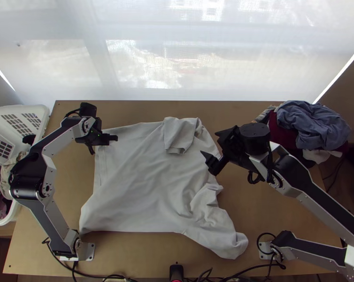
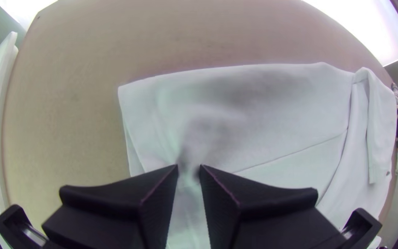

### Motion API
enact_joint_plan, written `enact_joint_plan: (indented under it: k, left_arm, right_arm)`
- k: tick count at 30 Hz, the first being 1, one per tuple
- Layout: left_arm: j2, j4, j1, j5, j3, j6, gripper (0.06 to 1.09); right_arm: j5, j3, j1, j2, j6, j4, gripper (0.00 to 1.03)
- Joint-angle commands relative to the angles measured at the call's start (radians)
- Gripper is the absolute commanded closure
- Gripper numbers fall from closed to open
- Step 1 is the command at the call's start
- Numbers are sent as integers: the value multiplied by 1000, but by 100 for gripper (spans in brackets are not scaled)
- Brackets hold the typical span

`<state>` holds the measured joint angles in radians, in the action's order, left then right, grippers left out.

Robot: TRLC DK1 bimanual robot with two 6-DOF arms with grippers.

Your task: Fold the t-shirt

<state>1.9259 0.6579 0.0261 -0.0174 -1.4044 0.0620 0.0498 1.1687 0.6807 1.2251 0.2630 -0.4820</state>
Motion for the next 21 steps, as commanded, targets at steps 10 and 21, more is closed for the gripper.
enact_joint_plan:
  k: [10,21]
  left_arm:
    - [-48,25,5,-3,-8,-13,105]
    - [-122,34,5,-3,-10,-13,105]
  right_arm:
    - [2,16,17,30,4,3,8]
    - [5,28,69,267,78,114,8]
